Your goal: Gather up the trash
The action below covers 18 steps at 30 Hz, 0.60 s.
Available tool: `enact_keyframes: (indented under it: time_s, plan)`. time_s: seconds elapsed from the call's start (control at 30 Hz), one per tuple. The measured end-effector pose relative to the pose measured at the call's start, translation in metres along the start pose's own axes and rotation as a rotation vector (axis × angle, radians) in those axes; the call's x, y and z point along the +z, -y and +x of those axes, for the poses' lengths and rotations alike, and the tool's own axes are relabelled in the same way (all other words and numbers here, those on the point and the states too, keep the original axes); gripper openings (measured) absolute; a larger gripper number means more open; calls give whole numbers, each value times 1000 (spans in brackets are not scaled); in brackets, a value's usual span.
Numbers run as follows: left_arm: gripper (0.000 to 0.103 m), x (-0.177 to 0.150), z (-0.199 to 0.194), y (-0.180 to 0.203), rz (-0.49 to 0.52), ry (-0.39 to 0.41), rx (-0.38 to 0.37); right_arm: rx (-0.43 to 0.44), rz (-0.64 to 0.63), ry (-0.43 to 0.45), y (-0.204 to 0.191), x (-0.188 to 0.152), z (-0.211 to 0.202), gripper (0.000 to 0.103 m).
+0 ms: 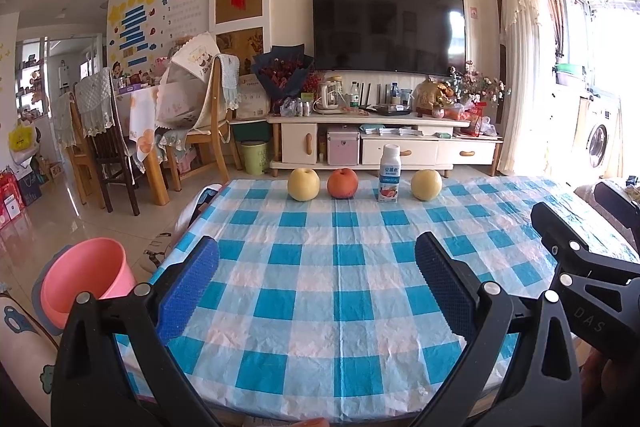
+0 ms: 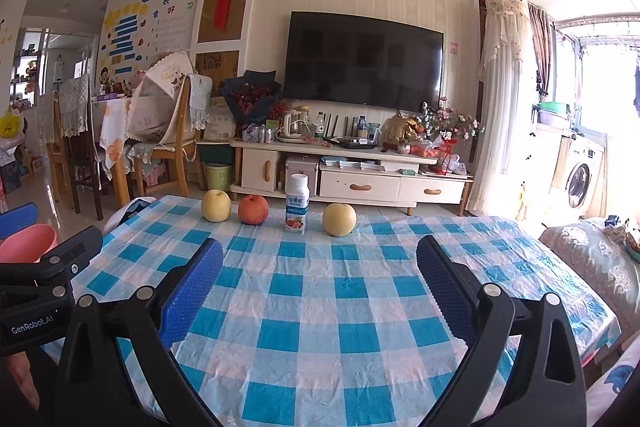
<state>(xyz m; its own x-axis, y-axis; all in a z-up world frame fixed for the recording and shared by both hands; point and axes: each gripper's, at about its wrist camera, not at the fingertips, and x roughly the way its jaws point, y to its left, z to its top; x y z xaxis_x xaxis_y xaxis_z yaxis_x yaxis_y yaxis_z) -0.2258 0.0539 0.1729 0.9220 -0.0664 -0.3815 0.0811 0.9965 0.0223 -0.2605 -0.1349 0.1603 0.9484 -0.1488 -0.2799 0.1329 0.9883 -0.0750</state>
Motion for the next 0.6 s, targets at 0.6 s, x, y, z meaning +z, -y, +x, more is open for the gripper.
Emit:
enact_keyframes:
  time_s: [0.6]
  plan:
    - [99,-8,7,-5,-3,-18,4,7,-14,-6,0,-5,8,96]
